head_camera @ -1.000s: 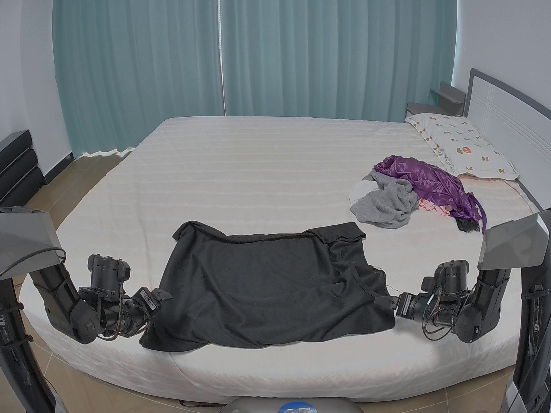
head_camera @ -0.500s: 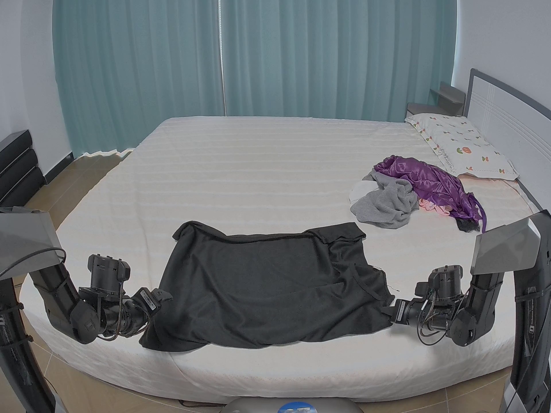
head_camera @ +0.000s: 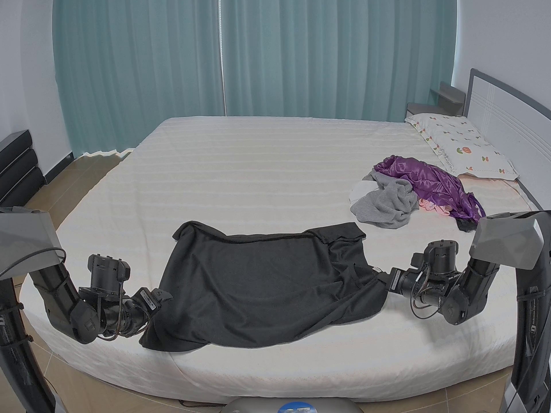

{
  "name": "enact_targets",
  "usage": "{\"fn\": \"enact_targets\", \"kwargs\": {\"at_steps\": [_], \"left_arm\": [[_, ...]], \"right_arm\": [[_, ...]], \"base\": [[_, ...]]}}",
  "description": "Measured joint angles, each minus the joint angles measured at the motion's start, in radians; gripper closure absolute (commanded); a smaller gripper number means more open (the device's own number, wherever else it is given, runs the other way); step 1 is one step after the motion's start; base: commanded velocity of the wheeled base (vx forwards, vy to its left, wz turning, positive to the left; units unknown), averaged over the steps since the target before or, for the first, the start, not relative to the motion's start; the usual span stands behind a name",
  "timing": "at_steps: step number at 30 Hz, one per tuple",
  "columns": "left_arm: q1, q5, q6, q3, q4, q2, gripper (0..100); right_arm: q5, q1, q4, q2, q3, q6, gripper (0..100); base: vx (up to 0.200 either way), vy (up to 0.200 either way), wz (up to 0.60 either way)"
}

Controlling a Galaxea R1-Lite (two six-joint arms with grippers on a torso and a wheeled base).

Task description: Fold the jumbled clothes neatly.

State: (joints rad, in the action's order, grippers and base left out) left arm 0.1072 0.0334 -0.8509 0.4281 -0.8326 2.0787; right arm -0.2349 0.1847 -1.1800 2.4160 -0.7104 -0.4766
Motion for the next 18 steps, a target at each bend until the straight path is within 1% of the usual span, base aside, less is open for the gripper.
{"fn": "enact_targets", "kwargs": {"at_steps": [8, 13, 18], "left_arm": [[0.0, 0.0, 0.0, 0.001, 0.0, 0.0, 0], [0.0, 0.001, 0.0, 0.001, 0.0, 0.0, 0], [0.0, 0.001, 0.0, 0.001, 0.0, 0.0, 0]], "right_arm": [[0.079, 0.014, 0.128, 0.005, -0.211, -0.044, 100], [0.155, 0.032, 0.161, 0.043, -0.341, -0.072, 100], [0.222, 0.053, 0.17, 0.104, -0.448, -0.081, 100]], "base": [[0.0, 0.0, 0.0], [0.0, 0.0, 0.0], [0.0, 0.0, 0.0]]}}
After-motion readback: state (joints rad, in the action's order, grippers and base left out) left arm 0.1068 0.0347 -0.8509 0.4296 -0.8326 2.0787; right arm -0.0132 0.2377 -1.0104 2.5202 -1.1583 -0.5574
